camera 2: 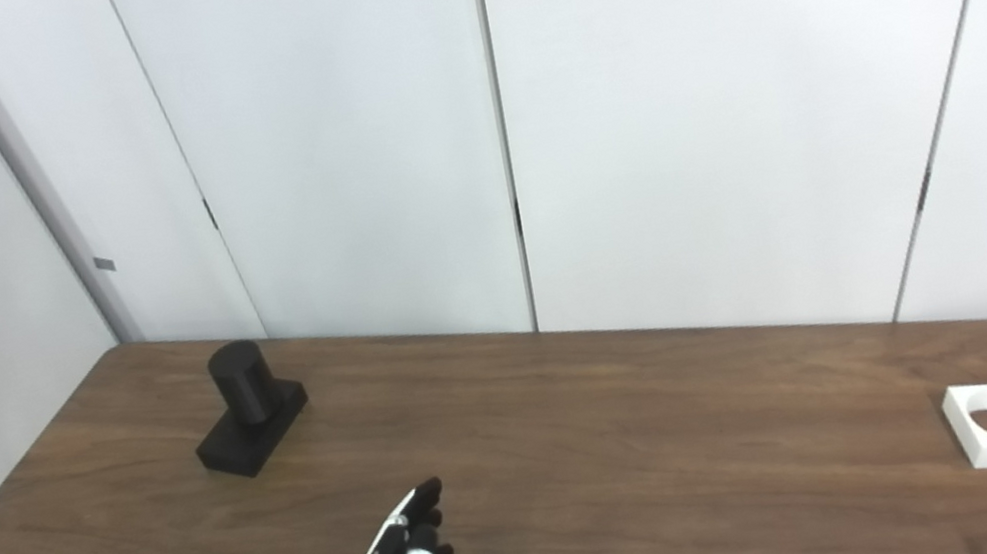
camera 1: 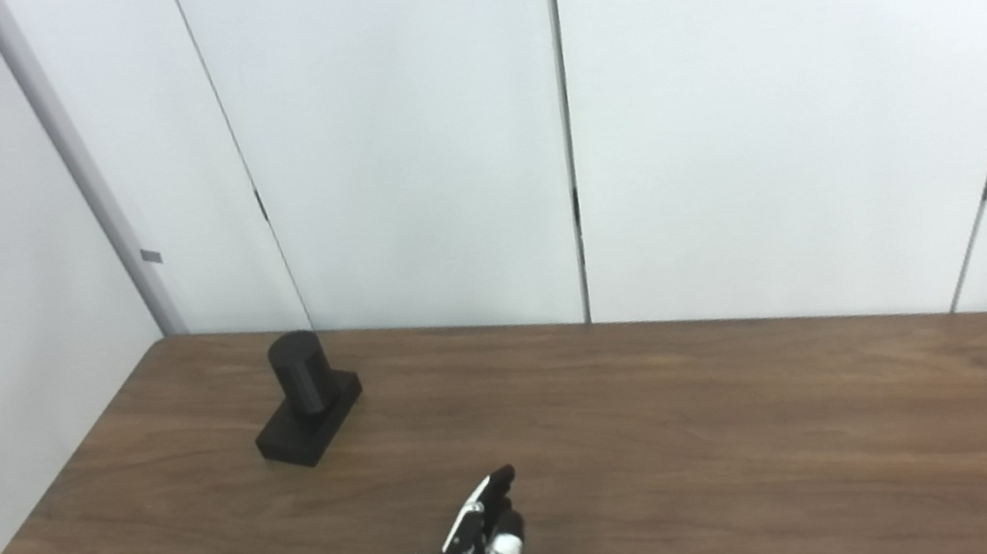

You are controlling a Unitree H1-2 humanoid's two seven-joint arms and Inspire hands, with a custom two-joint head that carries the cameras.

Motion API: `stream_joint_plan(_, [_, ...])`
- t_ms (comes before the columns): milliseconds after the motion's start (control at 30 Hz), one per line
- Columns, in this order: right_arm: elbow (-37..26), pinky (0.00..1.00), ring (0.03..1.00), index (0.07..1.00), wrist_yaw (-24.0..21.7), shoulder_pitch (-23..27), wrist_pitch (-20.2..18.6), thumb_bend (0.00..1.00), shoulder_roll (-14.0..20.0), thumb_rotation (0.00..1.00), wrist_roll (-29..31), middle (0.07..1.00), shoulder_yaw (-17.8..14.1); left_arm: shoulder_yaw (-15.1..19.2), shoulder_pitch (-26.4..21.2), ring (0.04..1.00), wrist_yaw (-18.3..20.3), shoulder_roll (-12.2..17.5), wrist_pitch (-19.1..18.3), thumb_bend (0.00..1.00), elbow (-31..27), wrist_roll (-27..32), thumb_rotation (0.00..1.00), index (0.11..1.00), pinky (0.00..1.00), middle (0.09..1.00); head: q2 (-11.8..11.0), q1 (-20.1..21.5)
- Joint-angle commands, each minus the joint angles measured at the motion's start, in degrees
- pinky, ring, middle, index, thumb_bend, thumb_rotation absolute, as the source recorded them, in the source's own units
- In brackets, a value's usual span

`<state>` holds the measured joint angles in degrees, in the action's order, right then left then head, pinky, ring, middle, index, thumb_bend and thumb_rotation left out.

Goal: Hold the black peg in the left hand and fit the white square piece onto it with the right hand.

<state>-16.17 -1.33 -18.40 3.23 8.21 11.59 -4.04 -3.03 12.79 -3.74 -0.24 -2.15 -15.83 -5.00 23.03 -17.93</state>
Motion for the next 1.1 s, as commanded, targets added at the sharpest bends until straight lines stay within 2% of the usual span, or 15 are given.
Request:
stream_joint_plan(0, [0.6, 1.00, 1.000, 1.000, 0.1, 0.7, -0.3, 0.69, -0.8, 1.00, -0.3, 0.998, -0.6, 0.6, 6.9, 0.930, -0.8, 0.4, 1.1, 0.63, -3.2, -1.9, 0.38, 0.925, 0.85, 0.951, -0.1, -0.1])
stream_joint_plan(33, [0.9, 1.00, 1.000, 1.000, 0.1, 0.8, -0.3, 0.69, -0.8, 1.00, -0.4, 0.999, -0.5, 1.4, 6.6, 0.911, -1.2, 0.6, 1.3, 0.69, -3.9, -2.5, 0.29, 0.917, 0.82, 0.937, -0.4, -0.1])
stream_joint_plan(67, [1.0, 1.00, 1.000, 1.000, 0.0, 0.9, -0.3, 0.69, -0.7, 1.00, -0.5, 1.000, -0.4, 2.3, 6.0, 0.890, -2.1, 0.8, 1.4, 0.72, -4.8, -4.5, 0.25, 0.908, 0.81, 0.923, -0.5, -0.1])
stream_joint_plan(133, [1.3, 1.00, 1.000, 1.000, 0.0, 0.9, -0.2, 0.68, -0.7, 1.00, -0.7, 1.000, -0.4, 4.8, 4.5, 0.848, -3.8, 1.3, 0.2, 0.75, -6.6, -8.0, 0.25, 0.883, 0.74, 0.888, -0.7, -0.2])
stream_joint_plan(233, [1.5, 1.00, 1.000, 1.000, 0.1, 0.9, 0.4, 0.68, -0.7, 1.00, -1.2, 1.000, -0.4, 8.8, 1.9, 0.828, -4.5, 2.1, -4.9, 0.75, -9.3, -10.8, 0.30, 0.884, 0.69, 0.877, -0.6, -0.3])
stream_joint_plan(300, [1.3, 1.00, 1.000, 1.000, 0.3, 0.7, 0.1, 0.70, -0.8, 1.00, -1.5, 1.000, -0.5, 11.0, 0.4, 0.835, -4.4, 2.7, -8.3, 0.77, -10.8, -12.7, 0.33, 0.896, 0.66, 0.902, -0.5, -0.3])
stream_joint_plan(367, [1.3, 1.00, 1.000, 1.000, 0.2, 0.5, 0.2, 0.71, -0.9, 1.00, -1.5, 0.996, -0.5, 12.6, -1.3, 0.848, -5.2, 3.3, -11.0, 0.78, -11.5, -16.0, 0.35, 0.900, 0.67, 0.910, -0.4, -0.3])
stream_joint_plan(467, [1.2, 1.00, 1.000, 1.000, 0.2, 0.3, 0.1, 0.71, -1.1, 1.00, -1.7, 0.995, -0.6, 13.9, -3.9, 0.908, -6.4, 4.1, -15.5, 0.80, -11.0, -22.4, 0.42, 0.915, 0.85, 0.931, -0.3, 0.0])
stream_joint_plan(500, [1.1, 1.00, 1.000, 1.000, 0.3, 0.3, 0.1, 0.71, -1.1, 1.00, -1.7, 0.993, -0.5, 14.4, -4.9, 0.928, -6.6, 4.4, -16.6, 0.82, -10.4, -23.7, 0.45, 0.927, 0.88, 0.948, -0.3, 0.1])
stream_joint_plan(567, [0.8, 1.00, 1.000, 1.000, 0.5, 0.2, -0.2, 0.72, -1.2, 1.00, -2.1, 0.988, -0.4, 14.9, -6.7, 0.962, -8.0, 5.4, -16.6, 0.83, -7.8, -25.8, 0.48, 0.947, 0.87, 0.979, -0.2, 0.2])
stream_joint_plan(633, [0.6, 1.00, 1.000, 1.000, 0.5, 0.2, -0.1, 0.72, -1.3, 1.00, -2.1, 0.986, -0.3, 14.9, -8.2, 0.961, -9.4, 6.8, -16.6, 0.82, -5.2, -28.2, 0.50, 0.946, 0.86, 0.979, 0.0, 0.3])
stream_joint_plan(733, [0.2, 1.00, 1.000, 1.000, 0.4, 0.1, -0.5, 0.71, -1.3, 1.00, -1.9, 0.987, -0.2, 15.0, -11.0, 0.975, -10.1, 8.7, -19.0, 0.87, -1.6, -30.6, 0.55, 0.939, 0.86, 0.981, 0.5, 1.1])
stream_joint_plan(867, [0.1, 1.00, 1.000, 1.000, 0.8, 0.1, -0.8, 0.76, -1.6, 1.00, -2.4, 0.978, -0.2, 14.7, -14.2, 0.986, -10.2, 10.8, -20.9, 0.89, 2.9, -31.6, 0.60, 0.940, 0.90, 0.988, 0.5, 1.4])
stream_joint_plan(1067, [-0.3, 1.00, 1.000, 1.000, 0.2, 0.0, -1.8, 0.77, -1.1, 1.00, -1.7, 0.978, 0.1, 14.4, -18.0, 0.965, -11.4, 13.1, -22.0, 0.92, 9.3, -32.2, 0.60, 0.914, 0.87, 0.970, 0.8, 1.7])
